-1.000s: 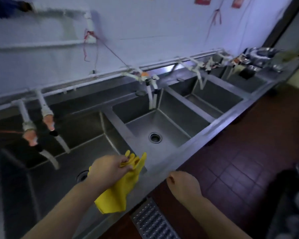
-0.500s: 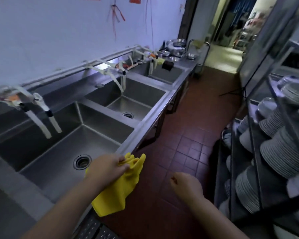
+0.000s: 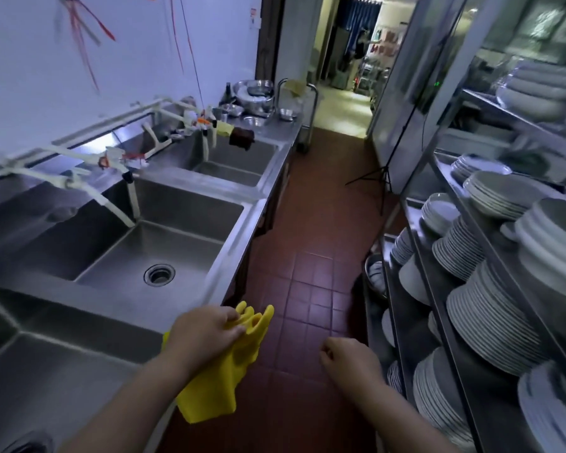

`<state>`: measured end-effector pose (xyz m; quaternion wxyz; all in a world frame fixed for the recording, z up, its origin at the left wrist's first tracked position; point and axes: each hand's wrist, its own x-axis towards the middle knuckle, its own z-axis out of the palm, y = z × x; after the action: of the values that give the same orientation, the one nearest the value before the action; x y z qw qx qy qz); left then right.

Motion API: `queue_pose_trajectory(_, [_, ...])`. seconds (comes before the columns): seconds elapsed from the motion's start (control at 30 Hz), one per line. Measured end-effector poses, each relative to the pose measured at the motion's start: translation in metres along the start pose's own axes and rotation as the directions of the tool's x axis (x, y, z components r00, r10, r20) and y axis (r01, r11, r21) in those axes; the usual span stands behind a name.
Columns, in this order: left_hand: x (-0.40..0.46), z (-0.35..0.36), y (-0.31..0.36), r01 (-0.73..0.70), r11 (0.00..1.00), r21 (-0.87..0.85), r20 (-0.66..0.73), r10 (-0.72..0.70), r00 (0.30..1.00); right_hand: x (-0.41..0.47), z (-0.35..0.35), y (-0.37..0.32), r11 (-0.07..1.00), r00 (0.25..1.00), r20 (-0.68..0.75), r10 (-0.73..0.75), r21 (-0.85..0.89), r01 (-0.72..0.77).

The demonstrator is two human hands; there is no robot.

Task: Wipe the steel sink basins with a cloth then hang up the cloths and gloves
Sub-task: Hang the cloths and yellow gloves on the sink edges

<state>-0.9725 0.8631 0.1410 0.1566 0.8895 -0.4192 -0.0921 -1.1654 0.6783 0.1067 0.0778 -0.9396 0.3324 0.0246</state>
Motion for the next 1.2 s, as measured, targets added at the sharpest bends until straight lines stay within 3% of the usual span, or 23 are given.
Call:
queue_pose_trajectory(0.27, [0.156,-0.012,0.003,-0.078,0.997,0.026,0.021,0.078,0.997,0.123,-0.026,0.021,0.997,0.997,-0.035,0.071,0.023,-0.070])
queue_pose_trajectory(0.5, [0.289,0.007,0.025,-0.101,0.994,0.033,0.025,0.100,0.995,0.246,-0.031,0.086,0.996,0.996,-0.024,0.089,0.032,-0.088])
queue_pose_trajectory(0.87, [0.505,0.014,0.096,-0.047,0.992,0.113,0.020,0.045,0.999,0.467,-0.075,0.210,1.000,1.000,0.003,-0.010,0.009,0.010])
queue_pose_trajectory(1.2, [0.683,0.013,0.106,-0.090,0.984,0.156,0.063,0.082,0.995,0.655,-0.101,0.215,0.996,0.995,0.039,-0.092,0.001,0.092])
